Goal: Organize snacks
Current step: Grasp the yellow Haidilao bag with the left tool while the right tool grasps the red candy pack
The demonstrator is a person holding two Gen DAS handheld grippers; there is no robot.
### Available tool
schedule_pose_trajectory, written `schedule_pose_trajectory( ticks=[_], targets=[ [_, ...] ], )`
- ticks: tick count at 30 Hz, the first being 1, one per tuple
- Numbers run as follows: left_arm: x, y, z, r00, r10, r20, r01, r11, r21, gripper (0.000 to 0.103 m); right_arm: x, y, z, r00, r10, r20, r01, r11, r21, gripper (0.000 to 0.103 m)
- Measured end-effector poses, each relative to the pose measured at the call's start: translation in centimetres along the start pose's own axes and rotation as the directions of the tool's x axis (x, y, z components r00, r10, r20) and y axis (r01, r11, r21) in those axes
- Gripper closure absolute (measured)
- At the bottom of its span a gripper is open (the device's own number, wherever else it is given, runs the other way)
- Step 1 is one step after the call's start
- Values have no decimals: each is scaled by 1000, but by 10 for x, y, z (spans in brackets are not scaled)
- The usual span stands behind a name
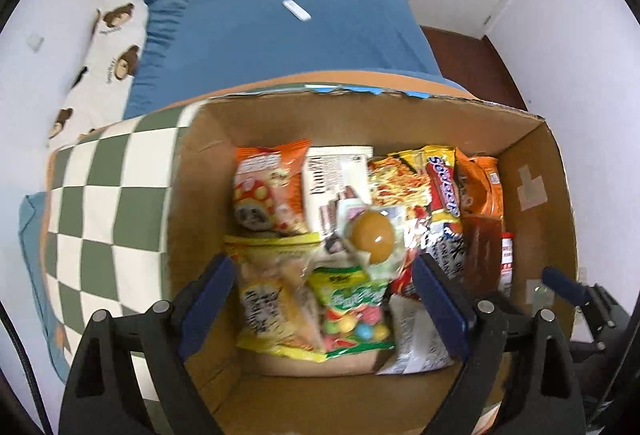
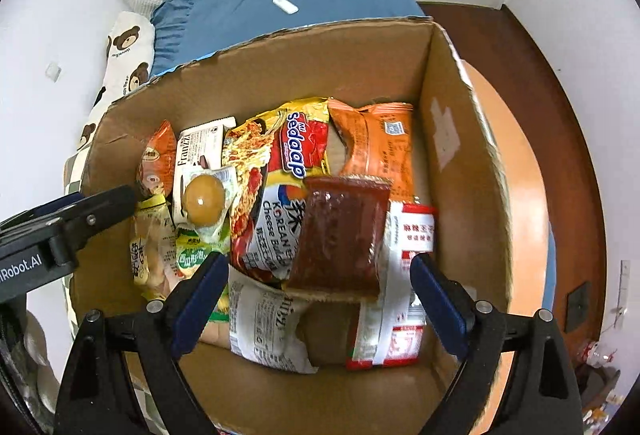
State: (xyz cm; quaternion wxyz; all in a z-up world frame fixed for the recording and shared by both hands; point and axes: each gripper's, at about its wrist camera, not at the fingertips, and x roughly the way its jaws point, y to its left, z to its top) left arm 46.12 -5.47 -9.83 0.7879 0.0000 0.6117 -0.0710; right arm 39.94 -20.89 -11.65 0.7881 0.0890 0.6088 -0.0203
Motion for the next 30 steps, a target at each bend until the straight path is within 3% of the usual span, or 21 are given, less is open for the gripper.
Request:
schedule_pose_trajectory(
  ticks=[9, 20, 30],
  targets=[
    [-35, 10, -48, 992, 51, 117, -51, 999, -5, 12, -43, 3, -34, 994, -31, 104, 36, 999, -41, 9],
    [-110, 4, -106, 953, 48, 298, -54, 998, 12, 12, -119, 16, -84, 958, -32, 283, 62, 993, -96, 9],
    [-146, 5, -146, 933, 34, 358, -39, 999, 6, 12, -175, 23, -129, 927, 19, 373, 24, 994, -111, 9]
  ],
)
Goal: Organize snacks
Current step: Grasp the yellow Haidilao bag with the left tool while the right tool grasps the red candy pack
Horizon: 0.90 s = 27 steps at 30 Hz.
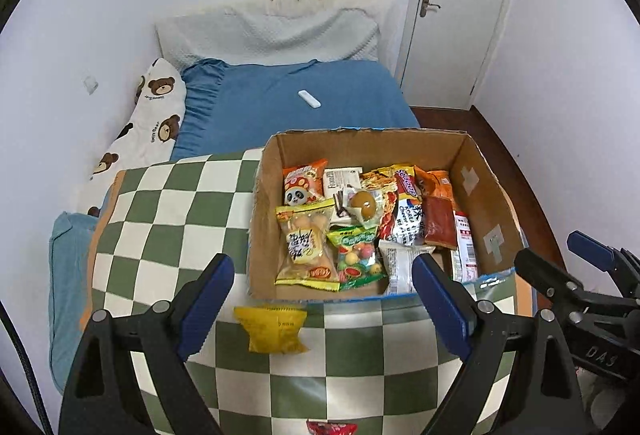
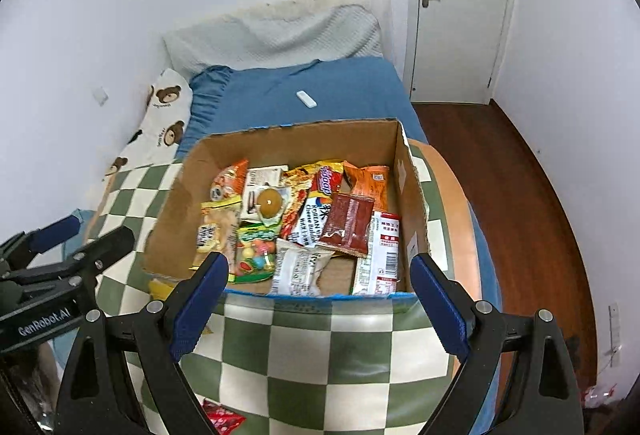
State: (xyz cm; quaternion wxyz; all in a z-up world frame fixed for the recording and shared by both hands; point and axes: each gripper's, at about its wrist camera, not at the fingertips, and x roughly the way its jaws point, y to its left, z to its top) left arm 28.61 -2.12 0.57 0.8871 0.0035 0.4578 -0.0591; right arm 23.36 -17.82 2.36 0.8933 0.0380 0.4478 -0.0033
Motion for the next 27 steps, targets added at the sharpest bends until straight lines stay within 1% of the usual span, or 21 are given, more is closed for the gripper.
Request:
schedule_pose_trajectory(
  ticks=[3, 5, 6, 8, 9, 10, 11, 12, 13, 15, 17, 18, 19, 20, 21, 22, 23, 25, 26, 27],
  targets=[
    [-1, 13, -19, 999, 30, -27, -31, 999, -9, 12, -3, 5, -9, 999, 44, -23, -43, 999, 11, 9],
    [5, 27, -43, 994, 73, -78, -73, 997, 1, 12, 3, 12, -25, 992, 97, -75, -96, 995, 15, 9],
    [8, 33, -53, 991, 94, -99, -94, 996, 7, 12, 12, 18, -38, 984, 128, -125, -128, 992, 12, 9],
    [21, 51, -87, 973, 149, -177, -147, 989, 28, 12, 35, 34, -72, 952, 191, -238, -195, 981, 8, 9],
    [28, 59, -102, 961, 172, -216, -168, 985, 35, 12, 48, 44, -88, 933, 209, -292, -218, 976, 0, 9],
    [35, 67, -116, 949, 186, -253, -182, 983, 38, 12, 60, 54, -106, 910, 226, -348, -245, 970, -11, 9],
    [44, 80, -136, 929, 203, -310, -201, 979, 37, 12, 73, 66, -125, 881, 251, -402, -282, 959, -19, 9],
    [51, 90, -150, 913, 214, -346, -216, 976, 35, 12, 85, 78, -144, 855, 265, -446, -311, 950, -32, 9],
    [56, 98, -164, 897, 225, -380, -230, 973, 31, 12, 96, 90, -161, 837, 259, -482, -327, 943, -61, 9],
    [64, 110, -185, 874, 246, -419, -258, 966, 29, 12, 112, 106, -184, 812, 243, -530, -347, 932, -105, 9],
    [68, 119, -199, 859, 254, -444, -276, 961, 17, 12, 129, 118, -206, 790, 232, -568, -367, 920, -134, 13],
    [71, 122, -205, 855, 254, -452, -279, 960, 11, 12, 134, 123, -213, 783, 226, -580, -372, 917, -146, 18],
    [73, 124, -209, 852, 247, -461, -280, 960, -3, 12, 139, 127, -222, 777, 217, -590, -377, 912, -161, 26],
    [74, 125, -209, 854, 239, -462, -276, 961, -13, 12, 144, 131, -227, 773, 212, -598, -382, 908, -171, 31],
    [75, 125, -208, 857, 229, -462, -270, 963, -24, 12, 149, 134, -234, 771, 196, -605, -378, 906, -189, 43],
    [76, 123, -206, 862, 217, -458, -261, 965, -33, 12, 153, 137, -240, 776, 170, -607, -369, 903, -220, 53],
    [77, 120, -201, 871, 203, -447, -246, 968, -41, 12, 155, 139, -244, 783, 155, -602, -366, 898, -245, 54],
    [79, 114, -189, 885, 180, -430, -222, 974, -49, 12, 154, 137, -247, 798, 150, -584, -355, 899, -255, 58],
    [83, 109, -180, 895, 158, -417, -200, 978, -58, 12, 152, 132, -246, 808, 143, -572, -339, 907, -251, 58],
    [85, 106, -173, 900, 142, -412, -185, 981, -65, 12, 149, 126, -243, 818, 138, -558, -319, 917, -241, 58]
  ],
)
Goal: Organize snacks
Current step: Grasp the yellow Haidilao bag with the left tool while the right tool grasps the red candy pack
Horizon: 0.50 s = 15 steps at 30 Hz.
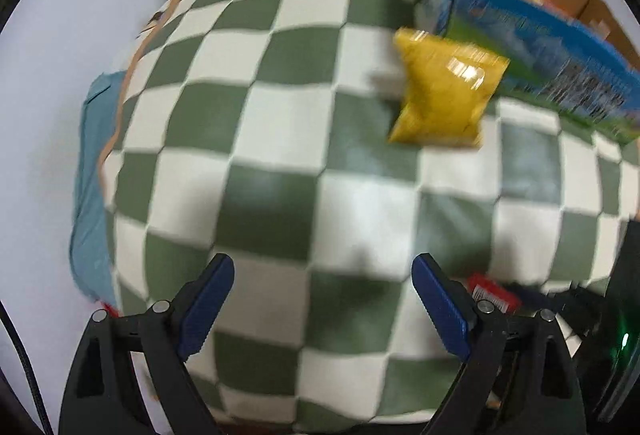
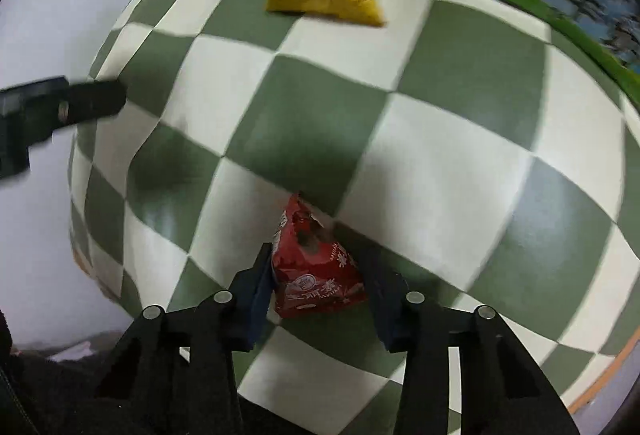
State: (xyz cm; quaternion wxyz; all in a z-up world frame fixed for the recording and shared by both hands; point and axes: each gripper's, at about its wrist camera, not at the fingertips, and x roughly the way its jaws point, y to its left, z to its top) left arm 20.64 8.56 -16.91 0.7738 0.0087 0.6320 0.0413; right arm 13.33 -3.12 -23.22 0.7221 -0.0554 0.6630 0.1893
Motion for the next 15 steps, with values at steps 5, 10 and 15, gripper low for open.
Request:
schedule_pose_trajectory(
  ticks=[5, 10, 15],
  targets=[
    [10, -36, 52, 992, -130, -3, 130, 991, 11, 12, -32, -47, -3, 998, -29, 58, 19, 987, 159, 58],
    [38, -61, 87, 986, -163, -27, 164, 985, 54, 12, -55, -96, -3, 995, -55, 86, 28, 958, 284, 58],
    [52, -74, 98, 984, -179, 1, 178, 980, 90, 41, -69, -122, 1, 994, -53, 100, 13, 932, 363, 58]
  ],
)
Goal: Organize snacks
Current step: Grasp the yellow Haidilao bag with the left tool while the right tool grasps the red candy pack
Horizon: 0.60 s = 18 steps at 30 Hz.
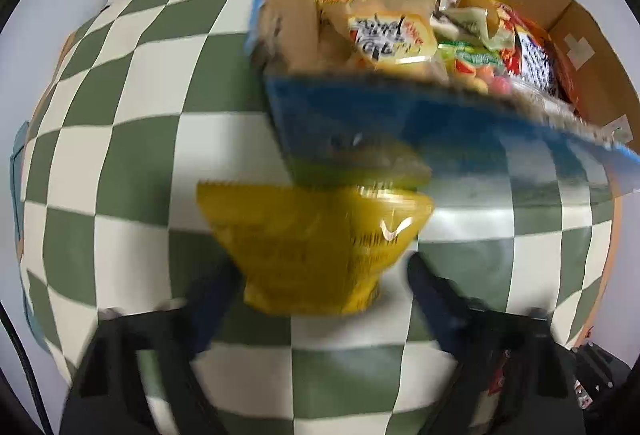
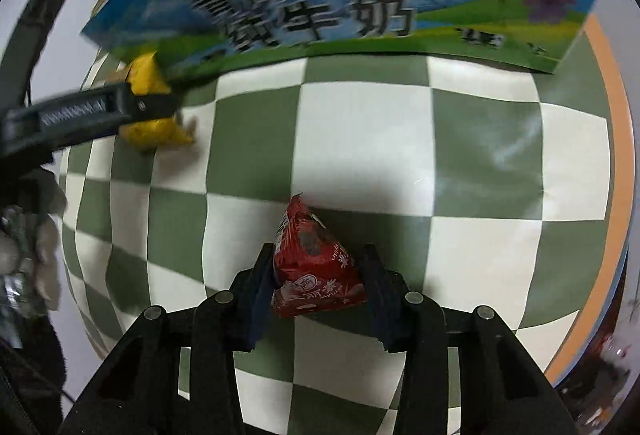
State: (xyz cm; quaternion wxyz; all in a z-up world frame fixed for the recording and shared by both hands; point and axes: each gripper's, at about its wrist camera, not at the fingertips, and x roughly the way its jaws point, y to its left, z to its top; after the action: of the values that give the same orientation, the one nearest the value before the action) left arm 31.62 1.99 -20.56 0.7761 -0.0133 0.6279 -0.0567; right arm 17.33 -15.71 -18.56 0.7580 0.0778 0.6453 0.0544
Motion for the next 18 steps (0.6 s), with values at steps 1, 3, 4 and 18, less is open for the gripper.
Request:
schedule_pose_trajectory(
  ticks=[1, 3, 4, 18],
  targets=[
    [1, -1, 1, 1000, 0, 1, 0, 1000, 5, 46, -2, -3, 4, 1000, 5, 0, -5, 1000, 12, 58],
    [-2, -1, 1, 1000, -8, 1, 8, 1000, 4, 51, -6, -13, 8, 1000, 22, -3, -21, 999, 35, 58],
    [-6, 0, -2, 1000, -13, 6, 13, 1000, 9, 55, -8, -15, 9, 1000, 26, -7, -26, 999, 39, 58],
    [-1, -8, -82, 973, -58, -223, 76, 995, 70, 54, -4, -14, 8, 992, 64, -113, -62, 998, 27, 58]
  ],
)
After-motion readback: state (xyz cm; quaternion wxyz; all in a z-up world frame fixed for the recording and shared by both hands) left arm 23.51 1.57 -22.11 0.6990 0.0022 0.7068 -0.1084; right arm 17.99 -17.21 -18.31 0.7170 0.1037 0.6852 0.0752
